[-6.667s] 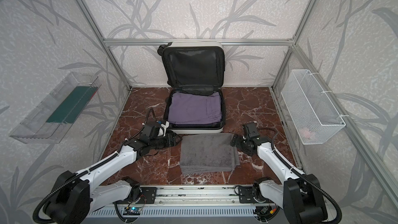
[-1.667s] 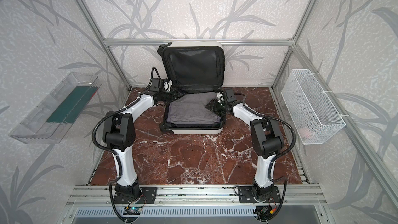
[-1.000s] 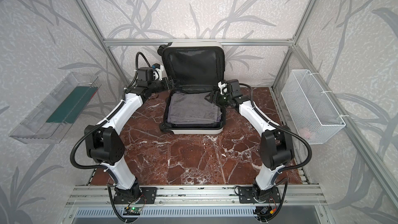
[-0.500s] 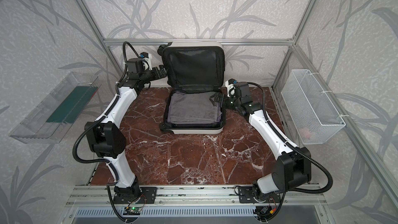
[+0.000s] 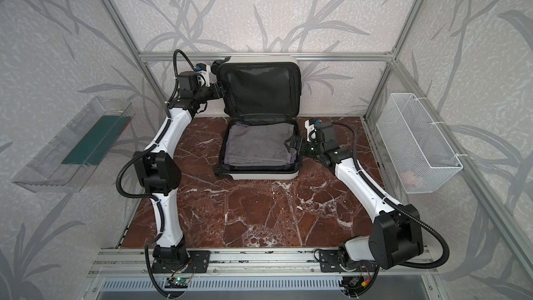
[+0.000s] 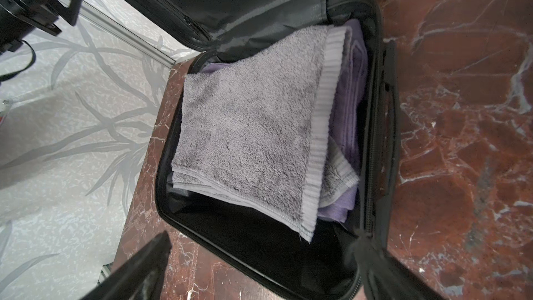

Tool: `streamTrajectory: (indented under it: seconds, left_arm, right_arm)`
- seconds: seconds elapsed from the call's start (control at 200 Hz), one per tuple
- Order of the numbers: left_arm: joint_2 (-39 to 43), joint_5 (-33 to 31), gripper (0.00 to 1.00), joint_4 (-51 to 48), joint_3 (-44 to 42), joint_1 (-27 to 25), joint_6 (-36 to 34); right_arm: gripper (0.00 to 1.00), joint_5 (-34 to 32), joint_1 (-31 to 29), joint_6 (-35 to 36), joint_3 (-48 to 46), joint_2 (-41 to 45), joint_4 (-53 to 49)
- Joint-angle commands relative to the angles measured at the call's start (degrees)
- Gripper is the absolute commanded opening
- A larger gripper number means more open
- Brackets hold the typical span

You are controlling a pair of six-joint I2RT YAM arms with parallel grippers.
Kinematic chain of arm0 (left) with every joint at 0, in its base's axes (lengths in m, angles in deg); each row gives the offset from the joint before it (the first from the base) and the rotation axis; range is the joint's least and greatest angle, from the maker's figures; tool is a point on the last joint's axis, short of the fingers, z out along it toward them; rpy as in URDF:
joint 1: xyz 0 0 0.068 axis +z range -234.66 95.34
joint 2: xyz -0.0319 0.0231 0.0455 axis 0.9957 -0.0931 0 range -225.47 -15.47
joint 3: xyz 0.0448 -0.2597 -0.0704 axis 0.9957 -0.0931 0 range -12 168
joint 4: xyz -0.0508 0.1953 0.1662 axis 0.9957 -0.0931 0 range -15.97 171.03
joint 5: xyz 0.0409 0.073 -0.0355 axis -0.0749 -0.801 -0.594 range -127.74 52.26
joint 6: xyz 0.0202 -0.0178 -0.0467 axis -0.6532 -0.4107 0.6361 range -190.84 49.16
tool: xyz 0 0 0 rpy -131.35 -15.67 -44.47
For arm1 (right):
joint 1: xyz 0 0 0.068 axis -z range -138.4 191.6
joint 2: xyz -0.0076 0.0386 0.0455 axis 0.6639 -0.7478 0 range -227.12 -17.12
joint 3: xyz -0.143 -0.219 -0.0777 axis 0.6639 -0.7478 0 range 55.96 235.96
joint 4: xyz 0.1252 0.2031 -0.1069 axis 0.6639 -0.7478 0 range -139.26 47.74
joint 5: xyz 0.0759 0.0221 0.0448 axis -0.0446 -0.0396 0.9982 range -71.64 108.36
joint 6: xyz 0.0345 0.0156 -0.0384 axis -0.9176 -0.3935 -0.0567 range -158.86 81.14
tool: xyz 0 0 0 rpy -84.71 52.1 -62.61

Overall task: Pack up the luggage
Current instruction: 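Move the left gripper to the suitcase lid while the right gripper withdraws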

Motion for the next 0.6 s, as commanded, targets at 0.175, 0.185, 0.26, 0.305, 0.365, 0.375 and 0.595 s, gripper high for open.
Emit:
streamTrajectory:
  seconds: [0.175, 0.185, 0.26, 0.305, 0.365, 0.375, 0.595]
  left_arm:
    - [-3.39, 2.65, 0.29, 1.93, 5.32, 0.39, 1.03]
    - [-3.37, 2.72, 0.27, 2.10, 5.32, 0.40, 1.06]
    - [-3.13, 3.40, 0.12, 2.59, 5.27, 0.41, 1.66]
    - [-2.89, 4.28, 0.05, 2.90, 5.02, 0.35, 1.95]
    - [-2.40, 4.80, 0.00, 3.00, 4.42, 0.43, 2.69]
    - [-2.24, 4.80, 0.00, 3.16, 4.19, 0.37, 2.84]
    - [5.29, 3.83, 0.00, 10.85, -8.75, 0.38, 4.30]
  right_arm:
    - [0.99, 1.30, 0.20, -1.23, -3.90, 4.14, 2.07]
    - [0.99, 1.24, 0.20, -1.19, -4.00, 4.27, 2.05]
    - [0.98, 1.16, 0.20, -1.25, -4.65, 4.89, 2.11]
    - [0.98, 1.15, 0.20, -1.39, -4.89, 5.03, 2.14]
    - [0.97, 1.17, 0.20, -1.71, -5.34, 5.13, 2.39]
    - [0.97, 1.25, 0.20, -1.78, -5.37, 5.17, 2.44]
    - [0.96, 1.34, 0.20, -2.67, -5.80, 5.49, 2.81]
